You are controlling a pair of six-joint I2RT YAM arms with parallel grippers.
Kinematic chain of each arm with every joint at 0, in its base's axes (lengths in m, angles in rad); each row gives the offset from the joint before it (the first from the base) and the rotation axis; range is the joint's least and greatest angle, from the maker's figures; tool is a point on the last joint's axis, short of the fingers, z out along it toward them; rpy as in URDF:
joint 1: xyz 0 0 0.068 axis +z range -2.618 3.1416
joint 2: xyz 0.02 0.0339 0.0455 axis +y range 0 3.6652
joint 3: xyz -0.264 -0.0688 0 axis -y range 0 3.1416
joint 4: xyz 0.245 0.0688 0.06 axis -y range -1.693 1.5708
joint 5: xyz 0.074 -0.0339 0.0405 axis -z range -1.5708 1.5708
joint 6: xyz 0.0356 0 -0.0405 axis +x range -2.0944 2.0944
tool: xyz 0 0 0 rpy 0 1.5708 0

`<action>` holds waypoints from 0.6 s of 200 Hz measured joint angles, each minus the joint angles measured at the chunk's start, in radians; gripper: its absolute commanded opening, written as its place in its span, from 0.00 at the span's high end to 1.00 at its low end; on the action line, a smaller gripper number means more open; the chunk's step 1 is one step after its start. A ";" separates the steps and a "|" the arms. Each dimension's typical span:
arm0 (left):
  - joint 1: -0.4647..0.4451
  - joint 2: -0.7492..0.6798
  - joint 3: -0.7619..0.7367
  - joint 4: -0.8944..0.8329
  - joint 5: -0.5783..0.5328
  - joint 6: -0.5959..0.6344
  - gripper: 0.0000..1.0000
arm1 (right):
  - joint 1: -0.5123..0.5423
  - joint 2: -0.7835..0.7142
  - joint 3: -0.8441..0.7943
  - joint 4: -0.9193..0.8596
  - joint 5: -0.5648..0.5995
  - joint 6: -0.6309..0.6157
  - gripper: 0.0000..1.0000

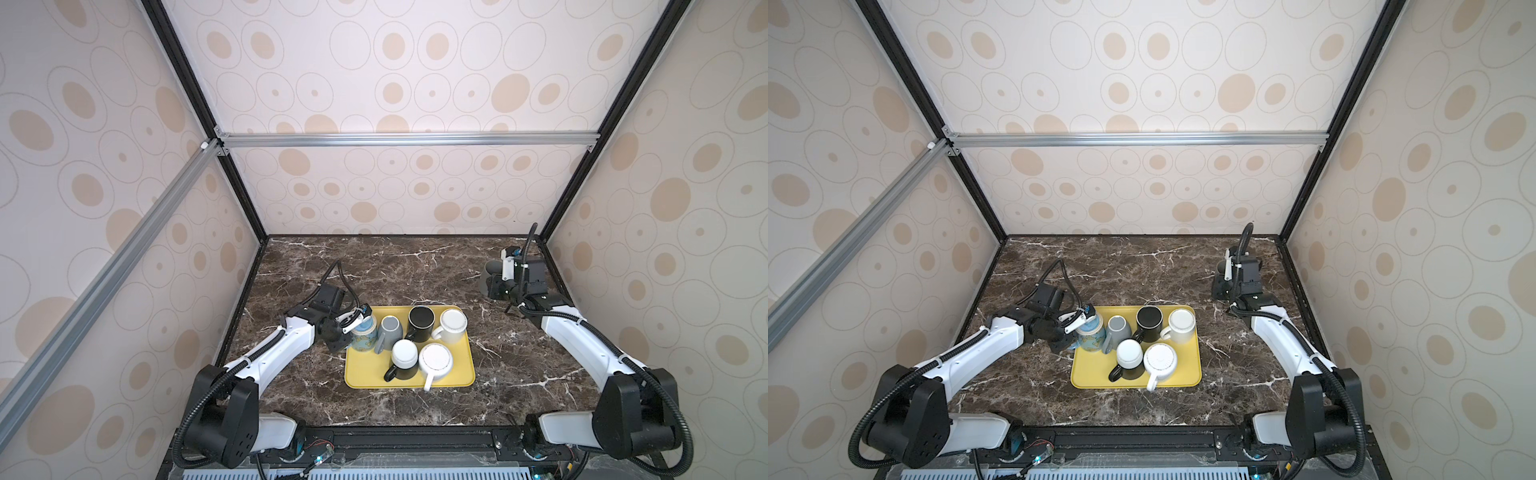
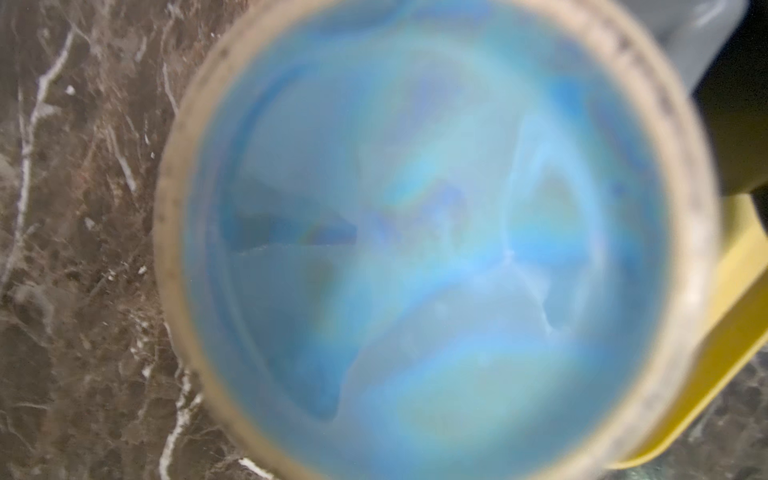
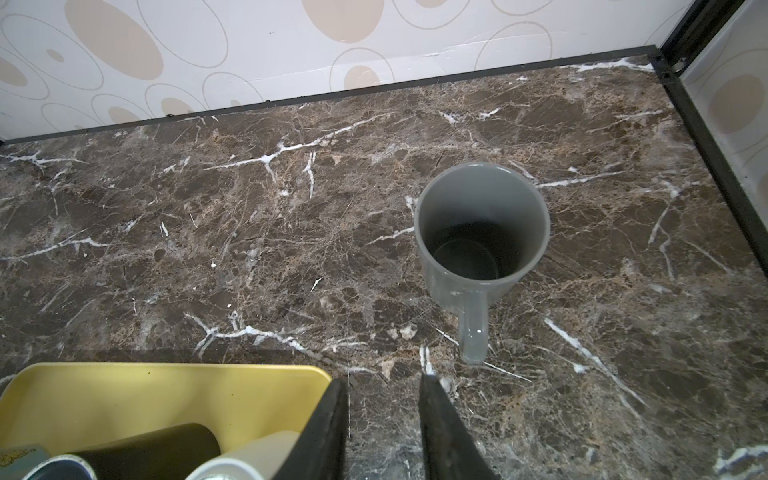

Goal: Turn the mug right side up
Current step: 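Close the left gripper on the blue butterfly mug's base, then lift the blue mug off the tray with the left gripper while the right gripper approaches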

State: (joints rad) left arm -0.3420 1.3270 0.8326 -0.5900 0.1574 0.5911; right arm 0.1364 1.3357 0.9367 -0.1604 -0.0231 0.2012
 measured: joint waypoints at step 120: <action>0.003 -0.109 -0.026 -0.035 -0.041 -0.001 1.00 | 0.000 0.002 0.000 0.011 -0.011 0.005 0.68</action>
State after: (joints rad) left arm -0.3393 1.2175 0.8066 -0.6247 0.1162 0.5900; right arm 0.1364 1.3373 0.9367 -0.1493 -0.0341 0.2062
